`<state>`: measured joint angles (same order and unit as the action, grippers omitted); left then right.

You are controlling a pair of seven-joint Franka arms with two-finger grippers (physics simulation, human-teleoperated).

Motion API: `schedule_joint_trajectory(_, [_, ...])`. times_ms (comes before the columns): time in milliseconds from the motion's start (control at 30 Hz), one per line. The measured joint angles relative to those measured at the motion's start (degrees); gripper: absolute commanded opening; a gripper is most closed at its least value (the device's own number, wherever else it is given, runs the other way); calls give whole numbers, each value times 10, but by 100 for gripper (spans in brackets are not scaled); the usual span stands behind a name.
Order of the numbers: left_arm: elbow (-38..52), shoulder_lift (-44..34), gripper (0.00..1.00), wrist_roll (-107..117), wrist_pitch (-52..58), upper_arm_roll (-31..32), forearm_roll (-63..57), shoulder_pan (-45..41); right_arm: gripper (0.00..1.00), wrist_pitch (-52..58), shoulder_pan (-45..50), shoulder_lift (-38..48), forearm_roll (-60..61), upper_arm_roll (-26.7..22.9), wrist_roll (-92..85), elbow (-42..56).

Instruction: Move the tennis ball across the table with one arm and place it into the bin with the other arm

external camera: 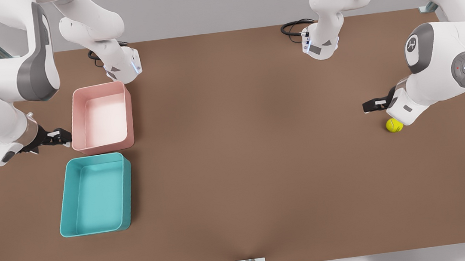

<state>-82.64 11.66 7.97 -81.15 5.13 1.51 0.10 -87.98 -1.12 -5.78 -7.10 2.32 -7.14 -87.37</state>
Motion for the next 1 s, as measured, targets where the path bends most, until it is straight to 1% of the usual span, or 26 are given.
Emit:
schedule_joint_trajectory(33, [0, 0, 100, 2, 0, 0, 0, 0, 100, 0, 2, 0, 0, -1, 3, 0])
schedule_joint_trajectory(67, [0, 0, 53, 3, -1, 0, 0, 0, 100, 0, 4, -2, -1, -3, 5, 0])
schedule_joint_trajectory(100, [-2, 3, 21, 3, -2, -2, -1, -1, 100, 1, 9, -10, -2, -7, 7, 0])
schedule_joint_trajectory(167, [-24, 9, 21, -12, -11, -35, -5, -8, 100, 4, 14, -35, -2, -12, 11, 8])
schedule_joint_trajectory(233, [-63, 19, 21, -60, -40, -93, -15, 1, 100, 3, 11, -61, -3, -14, 14, 28])
schedule_joint_trajectory(300, [-100, 33, 21, -129, -82, -138, -21, 18, 100, 3, -2, -81, -1, -14, 16, 54])
schedule_joint_trajectory(367, [-137, 45, 21, -216, -137, -168, -31, 32, 100, 8, -27, -82, 4, -16, 14, 63])
schedule_joint_trajectory(433, [-149, 63, 21, -304, -180, -176, -43, 44, 100, 11, -35, -87, 17, -17, 12, 67])
schedule_joint_trajectory(500, [-161, 93, 21, -405, -216, -179, -40, 80, 100, 11, -44, -89, 27, -17, 10, 66])
schedule_joint_trajectory(600, [-216, 112, 21, -564, -289, -179, -32, 118, 100, 12, -51, -85, 34, -17, 8, 62])
schedule_joint_trajectory(767, [-295, 136, 21, -802, -406, -179, -51, 134, 100, 11, -48, -87, 39, -16, 5, 58])
schedule_joint_trajectory(867, [-311, 148, 21, -910, -459, -180, -70, 144, 100, 11, -48, -86, 39, -16, 4, 55])
schedule_joint_trajectory(1000, [-322, 151, 21, -998, -498, -181, -107, 153, 100, 9, -45, -85, 39, -15, 3, 54])
